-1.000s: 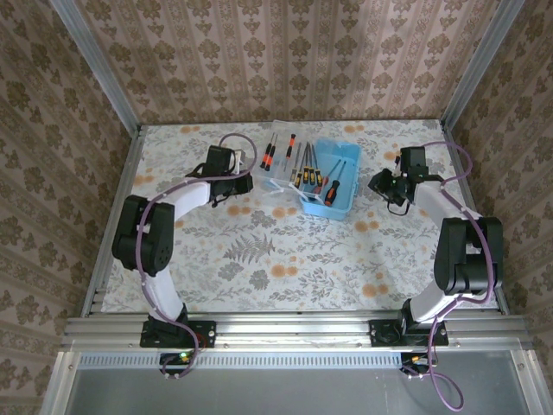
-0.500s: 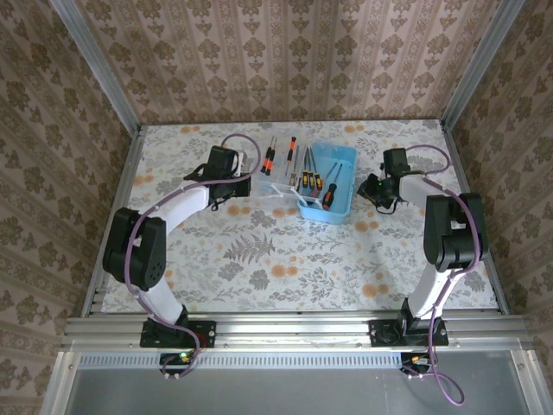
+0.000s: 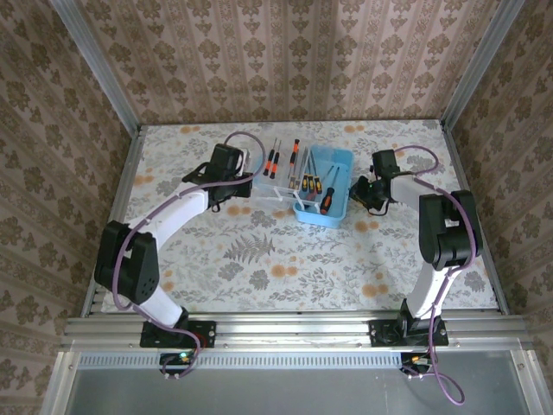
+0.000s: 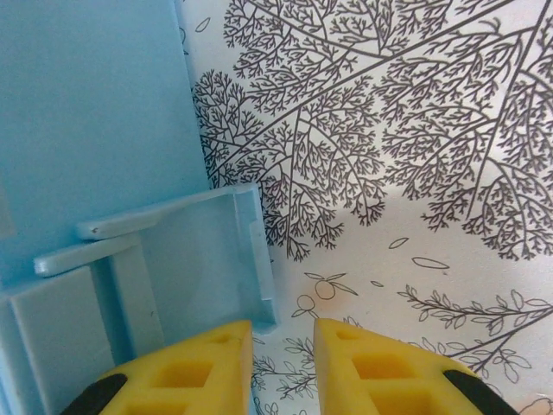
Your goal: Pack the tool kit
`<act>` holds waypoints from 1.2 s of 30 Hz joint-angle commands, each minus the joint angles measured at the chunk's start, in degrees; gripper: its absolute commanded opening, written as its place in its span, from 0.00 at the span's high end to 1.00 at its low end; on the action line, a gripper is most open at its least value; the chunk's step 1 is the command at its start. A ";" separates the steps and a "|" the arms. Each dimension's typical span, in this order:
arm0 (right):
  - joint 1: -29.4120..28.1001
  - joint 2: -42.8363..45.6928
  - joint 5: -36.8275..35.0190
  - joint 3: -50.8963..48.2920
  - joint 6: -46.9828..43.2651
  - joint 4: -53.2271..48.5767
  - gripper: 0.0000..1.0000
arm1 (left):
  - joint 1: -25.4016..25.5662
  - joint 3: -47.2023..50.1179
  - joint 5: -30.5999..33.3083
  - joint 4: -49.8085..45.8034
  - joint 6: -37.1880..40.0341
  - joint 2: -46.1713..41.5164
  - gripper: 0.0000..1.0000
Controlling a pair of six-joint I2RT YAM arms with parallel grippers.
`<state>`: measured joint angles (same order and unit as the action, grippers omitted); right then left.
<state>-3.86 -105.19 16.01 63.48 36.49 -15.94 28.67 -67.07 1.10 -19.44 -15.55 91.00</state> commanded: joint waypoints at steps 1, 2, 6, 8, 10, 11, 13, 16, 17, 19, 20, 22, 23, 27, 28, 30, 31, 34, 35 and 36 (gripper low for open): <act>-2.01 0.82 4.58 -1.44 1.83 3.55 0.73 | 2.39 -2.46 -1.09 -0.78 2.36 -3.61 1.00; -2.24 1.10 4.82 -1.77 2.04 3.85 0.73 | 2.81 -2.36 -0.57 -1.12 2.45 -3.98 1.00; -3.24 1.98 5.36 -2.87 2.69 4.81 0.73 | 4.39 -2.45 1.19 -2.69 3.22 -5.42 1.00; -3.76 2.17 5.61 -3.12 2.88 5.02 0.74 | 5.14 -2.92 2.00 -3.76 3.49 -6.09 1.00; -4.18 2.30 5.98 -3.51 3.27 5.47 0.74 | 5.72 -3.66 2.47 -4.90 3.51 -6.62 1.00; -4.30 2.39 6.19 -3.73 3.49 5.87 0.74 | 5.93 -3.96 2.63 -5.48 3.51 -6.85 1.00; -4.43 2.62 6.53 -4.21 3.98 6.44 0.74 | 6.54 -4.53 2.82 -6.29 3.60 -7.28 1.00; -4.75 2.96 7.08 -4.82 4.46 7.19 0.74 | 7.88 -5.51 3.45 -7.73 3.83 -7.72 1.00; -4.84 3.05 7.26 -4.87 4.62 7.32 0.74 | 8.42 -5.74 3.79 -7.97 3.86 -7.84 1.00; -5.06 3.06 7.66 -5.08 4.90 7.67 0.74 | 9.64 -6.36 4.26 -8.54 3.86 -7.94 1.00; -5.18 3.08 7.78 -5.16 5.03 7.86 0.74 | 10.22 -6.72 4.70 -8.91 3.86 -7.95 1.00; -5.26 3.06 7.82 -5.36 5.21 8.21 0.74 | 11.40 -7.36 5.86 -9.58 3.78 -7.86 1.00; -5.28 3.06 7.85 -5.45 5.26 8.33 0.74 | 11.79 -7.44 5.96 -9.44 3.69 -7.83 1.00; -5.25 3.15 7.94 -5.60 4.91 8.21 0.74 | 14.20 -8.22 6.85 -9.74 3.34 -7.20 1.00; -5.26 3.07 7.98 -5.61 4.88 8.30 0.74 | 14.92 -8.62 7.25 -9.89 3.18 -6.95 1.00; -5.28 3.06 8.19 -5.72 4.99 8.49 0.74 | 16.31 -9.60 7.71 -10.55 2.77 -6.11 1.00; -5.25 3.06 8.16 -5.78 5.08 8.64 0.74 | 17.08 -10.30 8.09 -11.19 2.56 -5.49 1.00; -5.28 2.97 8.51 -6.04 5.39 9.33 0.74 | 19.48 -12.62 9.13 -12.78 2.19 -4.04 1.00; -5.28 2.84 8.60 -6.19 5.51 9.65 0.74 | 20.16 -13.21 9.26 -13.13 2.07 -3.63 1.00; -5.27 2.88 8.60 -6.28 5.52 9.75 0.74 | 20.95 -13.96 9.48 -13.44 1.70 -3.13 1.00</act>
<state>-7.44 -103.55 20.23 57.89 41.04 -8.86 46.26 -78.39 16.10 -31.38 -13.45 86.32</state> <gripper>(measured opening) 0.258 0.064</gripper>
